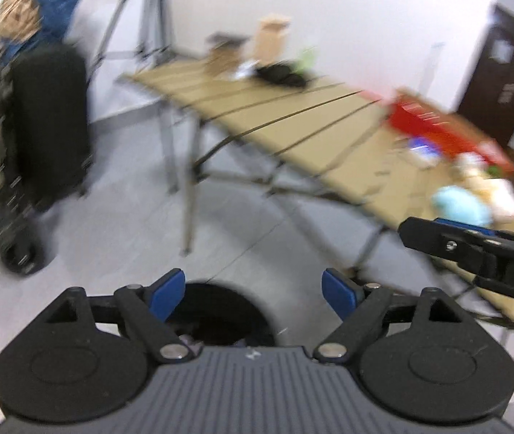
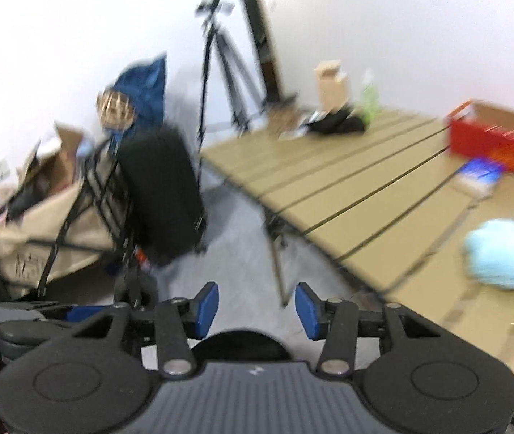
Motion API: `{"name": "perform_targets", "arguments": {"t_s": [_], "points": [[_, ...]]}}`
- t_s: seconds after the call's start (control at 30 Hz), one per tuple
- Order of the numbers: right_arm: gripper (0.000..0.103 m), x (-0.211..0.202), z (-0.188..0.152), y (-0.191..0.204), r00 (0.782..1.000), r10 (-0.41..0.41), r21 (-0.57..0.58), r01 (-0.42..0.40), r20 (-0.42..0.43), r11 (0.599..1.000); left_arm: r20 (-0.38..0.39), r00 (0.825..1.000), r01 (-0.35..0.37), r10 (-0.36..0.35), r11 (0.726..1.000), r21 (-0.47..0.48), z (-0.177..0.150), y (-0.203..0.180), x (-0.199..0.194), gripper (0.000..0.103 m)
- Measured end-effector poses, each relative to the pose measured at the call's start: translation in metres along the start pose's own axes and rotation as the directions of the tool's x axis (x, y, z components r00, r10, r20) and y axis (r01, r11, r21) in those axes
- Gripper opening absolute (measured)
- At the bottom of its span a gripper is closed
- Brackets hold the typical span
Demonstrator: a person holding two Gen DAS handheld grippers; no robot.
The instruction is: Collect trash
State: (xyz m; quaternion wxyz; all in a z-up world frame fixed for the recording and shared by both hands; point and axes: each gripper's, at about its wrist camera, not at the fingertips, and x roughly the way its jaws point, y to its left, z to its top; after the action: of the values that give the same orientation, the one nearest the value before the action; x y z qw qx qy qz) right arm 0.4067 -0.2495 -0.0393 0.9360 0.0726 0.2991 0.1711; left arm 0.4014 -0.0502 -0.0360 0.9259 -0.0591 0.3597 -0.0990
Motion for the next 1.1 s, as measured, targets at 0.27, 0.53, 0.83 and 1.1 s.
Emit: {"name": "perform_targets", "arguments": {"t_s": [0.27,0.53,0.83,1.1], "points": [[0.047,-0.096,-0.002,-0.088,0.965,-0.205,0.152,0.180,0.166,0.972,0.074,0.982,0.164,-0.173,0.980,0.112,0.011,-0.103,0.003,0.088],[0.050,-0.102,-0.005,-0.172,0.935,-0.312,0.308,0.250,0.170,0.918,0.016,0.953,0.297,-0.302,0.946,0.130,0.041,-0.162,0.066,0.077],[0.049,-0.017,0.017,-0.231,0.968,-0.237,0.493,0.167,0.084,0.854,-0.149,0.900,0.415,-0.409,0.910,0.005,0.057,-0.169,0.152,0.063],[0.041,0.019,0.009,-0.237,0.978,-0.208,0.527,0.159,0.033,0.835,-0.153,0.812,0.551,-0.563,0.827,-0.112,0.054,-0.153,0.182,0.033]]}}
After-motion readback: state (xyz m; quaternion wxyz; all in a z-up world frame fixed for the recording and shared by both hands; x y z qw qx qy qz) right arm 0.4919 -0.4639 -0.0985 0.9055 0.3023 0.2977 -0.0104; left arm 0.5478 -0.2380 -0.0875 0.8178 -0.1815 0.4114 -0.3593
